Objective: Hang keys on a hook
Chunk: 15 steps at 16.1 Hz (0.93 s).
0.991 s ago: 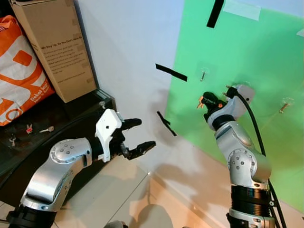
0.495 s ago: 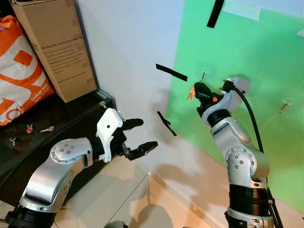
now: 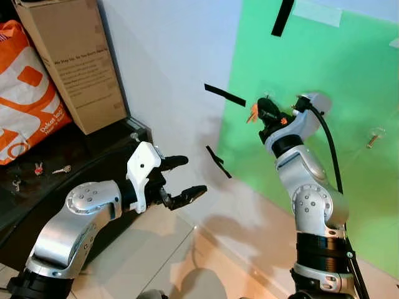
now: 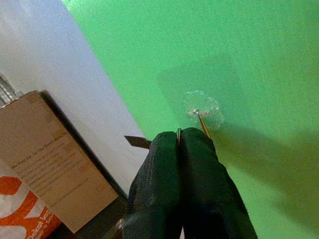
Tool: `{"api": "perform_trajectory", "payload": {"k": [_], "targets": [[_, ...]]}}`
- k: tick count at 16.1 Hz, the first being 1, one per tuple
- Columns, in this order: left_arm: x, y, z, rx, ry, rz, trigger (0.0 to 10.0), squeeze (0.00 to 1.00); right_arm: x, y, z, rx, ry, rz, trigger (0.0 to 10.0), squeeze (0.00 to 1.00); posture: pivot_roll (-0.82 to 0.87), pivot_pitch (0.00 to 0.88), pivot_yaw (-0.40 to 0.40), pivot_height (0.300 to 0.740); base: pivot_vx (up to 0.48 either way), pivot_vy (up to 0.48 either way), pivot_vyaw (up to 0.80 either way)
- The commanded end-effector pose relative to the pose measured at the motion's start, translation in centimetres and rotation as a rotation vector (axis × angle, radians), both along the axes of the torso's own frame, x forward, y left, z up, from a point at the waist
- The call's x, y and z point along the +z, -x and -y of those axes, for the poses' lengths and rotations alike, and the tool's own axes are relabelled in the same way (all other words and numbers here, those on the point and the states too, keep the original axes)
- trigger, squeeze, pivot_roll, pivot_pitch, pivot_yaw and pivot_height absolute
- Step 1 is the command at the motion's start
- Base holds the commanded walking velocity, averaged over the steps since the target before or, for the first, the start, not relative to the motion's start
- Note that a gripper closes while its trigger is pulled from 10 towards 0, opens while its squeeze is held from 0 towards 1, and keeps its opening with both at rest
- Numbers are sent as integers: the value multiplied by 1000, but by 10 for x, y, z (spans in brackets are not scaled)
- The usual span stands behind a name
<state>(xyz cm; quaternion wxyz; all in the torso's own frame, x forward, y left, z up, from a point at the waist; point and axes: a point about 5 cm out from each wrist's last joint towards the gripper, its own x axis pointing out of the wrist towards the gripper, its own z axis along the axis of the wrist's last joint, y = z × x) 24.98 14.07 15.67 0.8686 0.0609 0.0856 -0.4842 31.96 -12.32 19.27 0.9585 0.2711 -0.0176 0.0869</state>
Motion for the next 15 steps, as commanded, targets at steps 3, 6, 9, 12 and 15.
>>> {"api": "perform_trajectory", "payload": {"k": [3, 6, 9, 12, 15], "targets": [[0, -2, -1, 4, -4, 11, 10000, 0, -3, -5, 10, -76, -10, -35, 10000, 0, 0, 0, -26, 740, 0, 0, 0], [-1, -2, -2, 2, -5, 9, 10000, 0, -6, -6, 19, -132, -15, -53, 10000, 0, -2, 0, -25, 740, 0, 0, 0], [-3, -3, -1, -3, -5, 8, 10000, 0, -10, -4, 25, -164, 7, -76, 10000, 0, -6, 0, -22, 740, 0, 0, 0], [-4, -3, -2, -6, -7, 9, 10000, 0, -19, -3, 16, -115, 132, -111, 10000, 0, -6, 0, -22, 740, 0, 0, 0], [-5, -2, -2, -7, -7, 9, 10000, 0, -20, -3, 10, -88, 174, -113, 10000, 0, -3, 0, -26, 740, 0, 0, 0]]}}
